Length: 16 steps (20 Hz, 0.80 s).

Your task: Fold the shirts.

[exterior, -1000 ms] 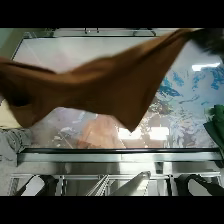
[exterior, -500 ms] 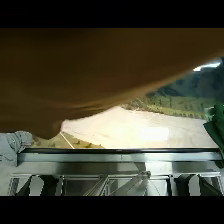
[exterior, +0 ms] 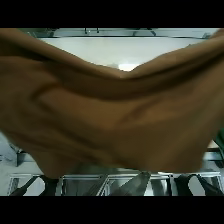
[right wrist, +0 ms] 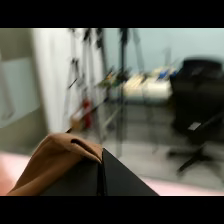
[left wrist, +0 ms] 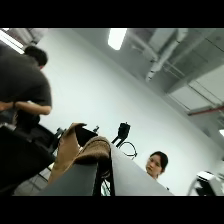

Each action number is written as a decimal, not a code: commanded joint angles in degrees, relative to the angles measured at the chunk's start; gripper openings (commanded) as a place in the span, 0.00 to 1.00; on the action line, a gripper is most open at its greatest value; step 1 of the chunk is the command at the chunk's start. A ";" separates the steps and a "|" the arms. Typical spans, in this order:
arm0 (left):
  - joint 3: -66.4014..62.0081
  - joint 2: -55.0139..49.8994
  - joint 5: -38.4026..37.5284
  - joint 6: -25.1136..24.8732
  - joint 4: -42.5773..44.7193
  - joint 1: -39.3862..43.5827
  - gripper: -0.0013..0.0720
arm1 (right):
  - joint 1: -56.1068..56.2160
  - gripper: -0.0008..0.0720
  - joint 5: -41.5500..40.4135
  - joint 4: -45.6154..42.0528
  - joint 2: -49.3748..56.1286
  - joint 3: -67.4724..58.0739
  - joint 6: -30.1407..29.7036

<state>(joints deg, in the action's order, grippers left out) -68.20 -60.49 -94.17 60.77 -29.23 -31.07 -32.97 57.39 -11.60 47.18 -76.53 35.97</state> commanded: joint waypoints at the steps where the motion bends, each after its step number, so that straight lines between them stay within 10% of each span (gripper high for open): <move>1: 3.87 -12.74 8.46 -4.11 16.70 4.96 0.04 | 10.27 0.03 1.60 -4.66 16.55 0.00 1.05; 6: 5.44 -36.37 14.53 -19.82 17.25 6.71 0.14 | 22.58 0.07 -18.18 -5.07 42.62 -0.79 -0.66; 8: 0.63 -44.48 9.75 -19.82 17.09 4.98 0.89 | 23.58 0.45 -16.81 -5.09 49.13 -3.32 -0.28; 9: -2.78 -47.10 6.47 -19.39 17.11 3.30 0.98 | 22.97 0.45 -14.75 -5.11 50.07 -4.09 0.85; 12: -12.09 -48.33 -2.19 -14.25 21.51 -2.23 0.92 | 17.97 0.45 -5.70 -5.35 47.43 -4.46 6.32; 16: -10.29 -37.83 -2.73 -6.47 51.54 -5.75 0.87 | 10.67 0.41 19.39 -10.21 42.45 -1.86 12.66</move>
<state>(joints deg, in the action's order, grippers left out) -78.85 -103.11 -94.98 49.30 2.87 -34.37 -18.44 59.83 -17.80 91.74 -80.05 43.00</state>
